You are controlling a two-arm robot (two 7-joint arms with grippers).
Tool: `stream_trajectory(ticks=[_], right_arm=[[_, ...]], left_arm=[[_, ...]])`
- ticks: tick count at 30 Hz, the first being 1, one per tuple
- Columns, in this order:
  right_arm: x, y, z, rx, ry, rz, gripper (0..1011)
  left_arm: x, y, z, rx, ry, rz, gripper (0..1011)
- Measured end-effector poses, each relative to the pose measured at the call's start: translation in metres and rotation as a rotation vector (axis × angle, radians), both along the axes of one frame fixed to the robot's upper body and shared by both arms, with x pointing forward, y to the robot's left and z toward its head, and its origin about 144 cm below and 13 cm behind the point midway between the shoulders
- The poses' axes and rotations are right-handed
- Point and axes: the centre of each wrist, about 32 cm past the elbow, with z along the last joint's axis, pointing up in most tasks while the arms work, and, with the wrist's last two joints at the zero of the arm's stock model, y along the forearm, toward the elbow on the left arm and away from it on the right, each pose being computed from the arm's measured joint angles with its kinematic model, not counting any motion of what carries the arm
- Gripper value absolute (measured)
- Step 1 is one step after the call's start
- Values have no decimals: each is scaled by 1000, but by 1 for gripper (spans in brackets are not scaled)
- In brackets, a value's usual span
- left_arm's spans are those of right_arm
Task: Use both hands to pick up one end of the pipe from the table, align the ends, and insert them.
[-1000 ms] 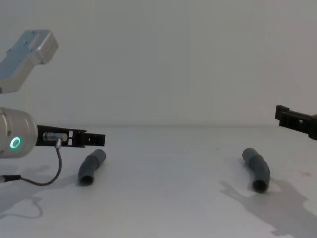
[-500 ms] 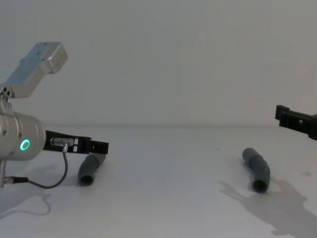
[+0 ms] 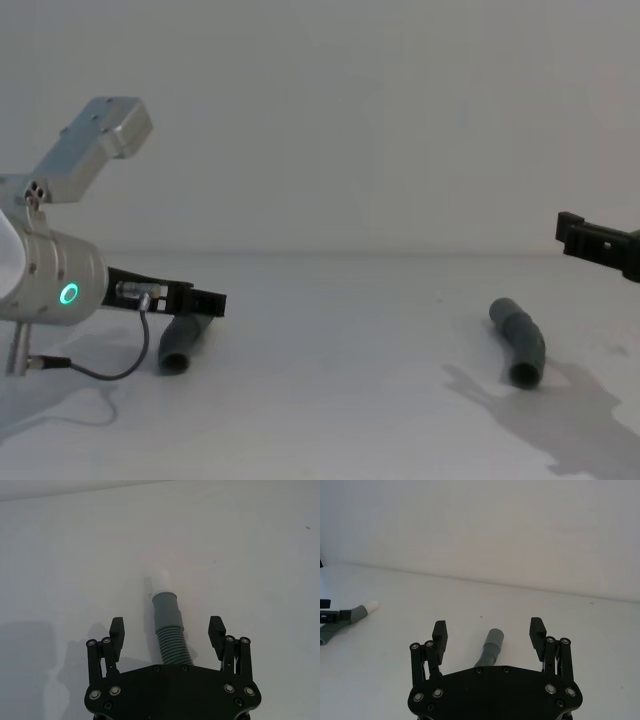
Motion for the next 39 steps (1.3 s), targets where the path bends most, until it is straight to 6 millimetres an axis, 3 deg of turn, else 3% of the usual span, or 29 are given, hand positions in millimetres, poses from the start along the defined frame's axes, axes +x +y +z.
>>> stream_trajectory(ticks=[39], right_arm=[[0, 0, 0, 0, 0, 0, 1000]], left_arm=[[15, -11, -10, 2, 62, 27, 989]])
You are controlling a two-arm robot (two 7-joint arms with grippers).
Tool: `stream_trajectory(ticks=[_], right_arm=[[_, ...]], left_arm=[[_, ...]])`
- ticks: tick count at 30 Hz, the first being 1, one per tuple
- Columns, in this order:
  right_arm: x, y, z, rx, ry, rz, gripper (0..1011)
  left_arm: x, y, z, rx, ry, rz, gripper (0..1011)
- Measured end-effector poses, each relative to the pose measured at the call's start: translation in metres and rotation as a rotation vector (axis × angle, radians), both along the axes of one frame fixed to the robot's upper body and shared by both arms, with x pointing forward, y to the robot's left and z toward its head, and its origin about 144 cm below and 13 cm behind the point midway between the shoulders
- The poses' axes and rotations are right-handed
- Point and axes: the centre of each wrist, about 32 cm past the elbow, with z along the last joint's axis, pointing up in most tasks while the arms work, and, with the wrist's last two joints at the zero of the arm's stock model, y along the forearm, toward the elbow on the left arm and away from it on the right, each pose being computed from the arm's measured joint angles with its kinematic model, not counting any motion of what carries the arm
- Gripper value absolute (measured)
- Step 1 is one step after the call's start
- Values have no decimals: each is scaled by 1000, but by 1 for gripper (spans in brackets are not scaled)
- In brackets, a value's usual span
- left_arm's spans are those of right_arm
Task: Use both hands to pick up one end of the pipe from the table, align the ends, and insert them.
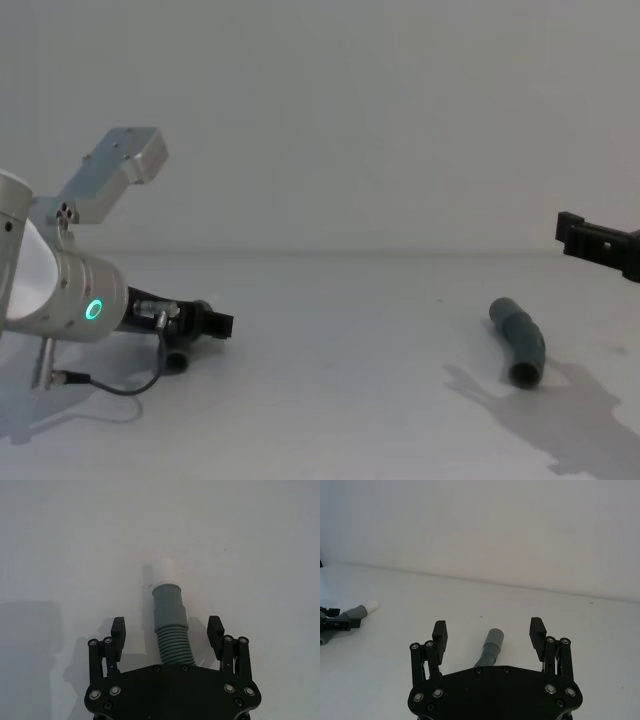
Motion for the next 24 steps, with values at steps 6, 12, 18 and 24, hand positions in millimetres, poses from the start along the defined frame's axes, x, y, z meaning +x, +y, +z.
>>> stream_trajectory(ticks=[6, 12, 18, 24], right_arm=[[0, 0, 0, 0, 0, 0, 1000], [0, 0, 0, 0, 0, 0, 1000], [0, 0, 0, 0, 0, 0, 1000], [0, 0, 0, 0, 0, 0, 1000]], left_arm=[[1, -1, -1, 1, 3, 2, 863], [1, -1, -1, 2, 5, 3, 682], [2, -1, -1, 2, 7, 4, 499], [2, -1, -1, 2, 7, 4, 339]])
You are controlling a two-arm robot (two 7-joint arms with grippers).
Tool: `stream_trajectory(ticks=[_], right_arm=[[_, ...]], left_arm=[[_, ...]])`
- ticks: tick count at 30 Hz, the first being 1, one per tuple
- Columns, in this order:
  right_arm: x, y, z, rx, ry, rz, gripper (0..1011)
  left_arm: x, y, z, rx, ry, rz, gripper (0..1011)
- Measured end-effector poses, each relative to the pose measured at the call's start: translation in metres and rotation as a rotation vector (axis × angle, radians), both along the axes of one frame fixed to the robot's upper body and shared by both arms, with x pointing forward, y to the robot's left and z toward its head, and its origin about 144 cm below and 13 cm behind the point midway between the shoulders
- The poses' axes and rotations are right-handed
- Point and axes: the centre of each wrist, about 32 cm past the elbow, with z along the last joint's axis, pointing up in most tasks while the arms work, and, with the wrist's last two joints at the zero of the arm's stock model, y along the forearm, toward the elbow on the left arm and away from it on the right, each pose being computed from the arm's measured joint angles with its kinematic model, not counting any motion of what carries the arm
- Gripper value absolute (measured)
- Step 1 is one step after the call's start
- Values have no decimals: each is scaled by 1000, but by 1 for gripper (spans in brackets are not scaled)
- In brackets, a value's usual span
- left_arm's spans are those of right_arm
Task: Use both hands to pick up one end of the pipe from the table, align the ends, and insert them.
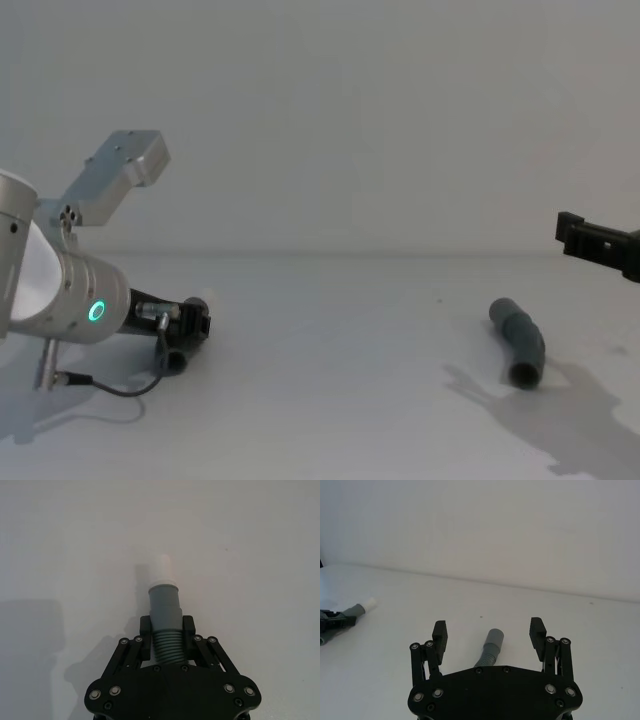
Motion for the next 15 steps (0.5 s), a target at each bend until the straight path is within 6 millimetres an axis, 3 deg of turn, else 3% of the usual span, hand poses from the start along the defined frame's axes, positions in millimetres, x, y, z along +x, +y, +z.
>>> stream_trajectory(ticks=[15], right_arm=[[0, 3, 1, 3, 6, -6, 1000]], left_arm=[[0, 0, 0, 0, 0, 0, 334]])
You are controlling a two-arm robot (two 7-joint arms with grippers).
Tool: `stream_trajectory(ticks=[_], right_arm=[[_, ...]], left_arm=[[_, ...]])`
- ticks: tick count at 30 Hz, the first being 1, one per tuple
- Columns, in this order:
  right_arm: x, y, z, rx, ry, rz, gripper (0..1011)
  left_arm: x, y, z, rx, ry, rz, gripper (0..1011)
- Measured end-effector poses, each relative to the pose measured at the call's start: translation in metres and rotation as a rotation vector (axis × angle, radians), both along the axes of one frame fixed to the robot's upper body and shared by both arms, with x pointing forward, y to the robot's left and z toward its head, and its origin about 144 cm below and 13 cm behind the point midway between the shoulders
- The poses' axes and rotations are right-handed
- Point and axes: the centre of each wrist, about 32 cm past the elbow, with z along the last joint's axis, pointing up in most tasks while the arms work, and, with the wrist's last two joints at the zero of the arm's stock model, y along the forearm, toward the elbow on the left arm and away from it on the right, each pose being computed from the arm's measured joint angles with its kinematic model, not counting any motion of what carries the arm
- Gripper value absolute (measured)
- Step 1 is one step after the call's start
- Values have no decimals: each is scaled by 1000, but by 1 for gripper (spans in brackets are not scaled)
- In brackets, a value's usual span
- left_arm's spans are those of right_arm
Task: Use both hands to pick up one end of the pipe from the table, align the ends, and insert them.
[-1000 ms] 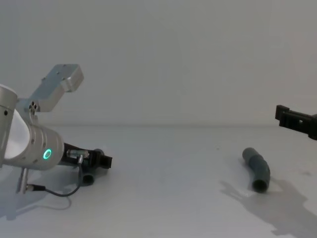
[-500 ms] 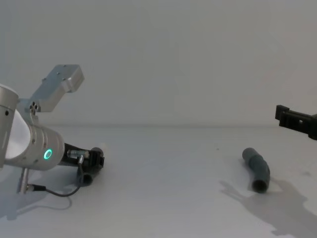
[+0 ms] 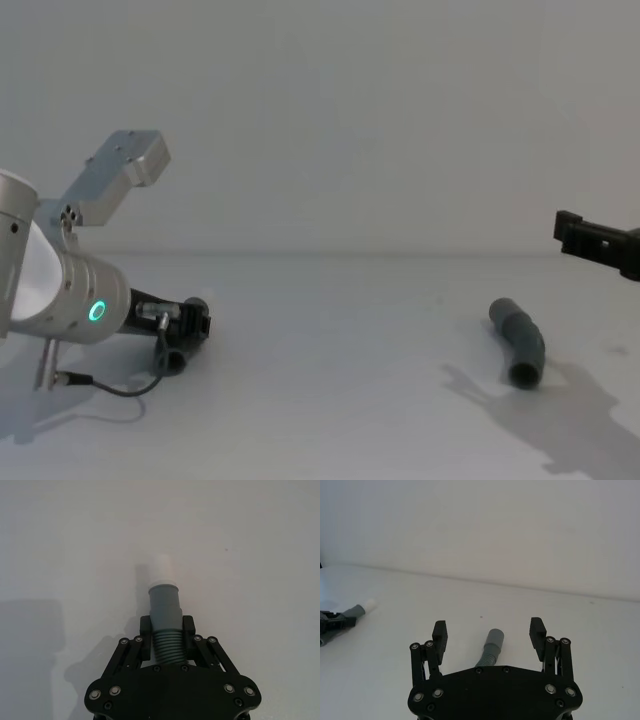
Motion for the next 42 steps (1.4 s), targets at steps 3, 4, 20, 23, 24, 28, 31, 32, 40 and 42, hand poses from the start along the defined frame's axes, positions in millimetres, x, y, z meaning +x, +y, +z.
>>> stream_trajectory(ticks=[3, 4, 20, 23, 24, 28, 31, 32, 40, 42], right_arm=[[0, 3, 1, -1, 9, -5, 1000], [0, 5, 3, -2, 15, -8, 1000], [14, 36, 20, -66, 166, -42, 1000], [19, 42, 22, -86, 198, -49, 1000], [20, 43, 23, -91, 203, -51, 1000], [30, 50, 25, -121, 233, -66, 1000], [37, 55, 27, -136, 243, -76, 1000], [38, 55, 26, -141, 248, -79, 1000], [56, 64, 27, -165, 275, -119, 1000], [60, 67, 26, -170, 283, -132, 1000]], left_arm=[[0, 0, 0, 0, 0, 0, 334], [0, 0, 0, 0, 0, 0, 334], [0, 0, 0, 0, 0, 0, 334], [0, 0, 0, 0, 1, 0, 334], [0, 0, 0, 0, 1, 0, 334], [0, 0, 0, 0, 0, 0, 334], [0, 0, 0, 0, 1, 0, 334], [0, 0, 0, 0, 0, 0, 334], [0, 0, 0, 0, 0, 0, 334], [0, 0, 0, 0, 0, 0, 334]])
